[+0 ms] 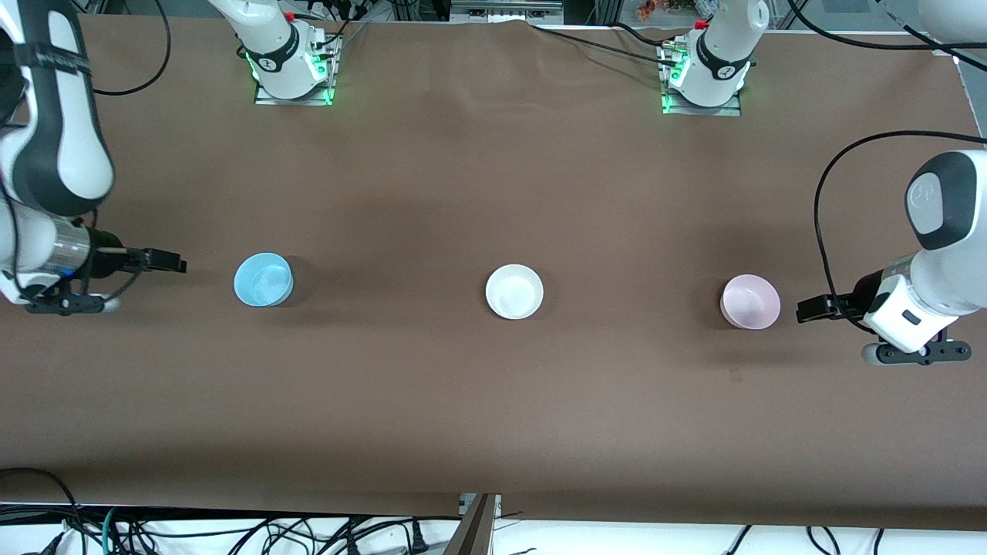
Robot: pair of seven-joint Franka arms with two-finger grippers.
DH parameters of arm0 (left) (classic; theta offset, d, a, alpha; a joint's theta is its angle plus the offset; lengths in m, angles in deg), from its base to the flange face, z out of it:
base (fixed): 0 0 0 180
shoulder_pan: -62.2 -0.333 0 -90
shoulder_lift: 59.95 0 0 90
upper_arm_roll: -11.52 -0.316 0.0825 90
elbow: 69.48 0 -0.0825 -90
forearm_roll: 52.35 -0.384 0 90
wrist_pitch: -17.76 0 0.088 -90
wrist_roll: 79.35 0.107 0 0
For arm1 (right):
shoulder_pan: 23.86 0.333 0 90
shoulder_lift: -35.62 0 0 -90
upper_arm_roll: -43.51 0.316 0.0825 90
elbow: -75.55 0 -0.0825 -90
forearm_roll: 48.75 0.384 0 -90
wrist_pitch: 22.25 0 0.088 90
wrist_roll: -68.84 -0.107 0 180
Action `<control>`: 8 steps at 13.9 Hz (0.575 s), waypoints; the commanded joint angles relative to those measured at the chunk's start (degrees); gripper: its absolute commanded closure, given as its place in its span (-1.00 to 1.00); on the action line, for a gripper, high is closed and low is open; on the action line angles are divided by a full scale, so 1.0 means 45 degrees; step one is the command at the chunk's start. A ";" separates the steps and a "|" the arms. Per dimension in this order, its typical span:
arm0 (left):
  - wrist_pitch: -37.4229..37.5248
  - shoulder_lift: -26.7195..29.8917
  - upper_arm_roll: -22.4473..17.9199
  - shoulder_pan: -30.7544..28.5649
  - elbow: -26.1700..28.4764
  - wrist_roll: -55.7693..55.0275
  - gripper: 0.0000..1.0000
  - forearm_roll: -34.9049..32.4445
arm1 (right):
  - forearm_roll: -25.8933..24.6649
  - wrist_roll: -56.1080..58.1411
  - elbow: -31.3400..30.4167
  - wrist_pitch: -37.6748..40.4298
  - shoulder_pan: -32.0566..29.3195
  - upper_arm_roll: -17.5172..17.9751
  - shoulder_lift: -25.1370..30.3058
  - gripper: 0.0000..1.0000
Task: Stack pink and blue bowls on white bowl
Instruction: 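Move the left gripper to the pink bowl while the right gripper reaches blue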
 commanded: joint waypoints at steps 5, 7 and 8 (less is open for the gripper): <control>-0.0973 -0.0686 0.0085 -0.0058 0.0290 -0.0164 -1.00 -0.0626 | 0.0973 0.0249 -0.1308 -0.2741 -0.0059 0.0172 -0.0922 -0.99; -0.1658 -0.0608 0.0085 -0.0039 0.0877 -0.0164 -1.00 -0.0626 | 0.0973 0.0249 -0.1502 -0.3483 -0.0059 0.0463 -0.1294 -0.99; -0.1912 -0.0608 0.0085 -0.0019 0.1014 -0.0183 -1.00 -0.0626 | 0.0973 0.0249 -0.1639 -0.3796 -0.0059 0.0523 -0.1411 -0.99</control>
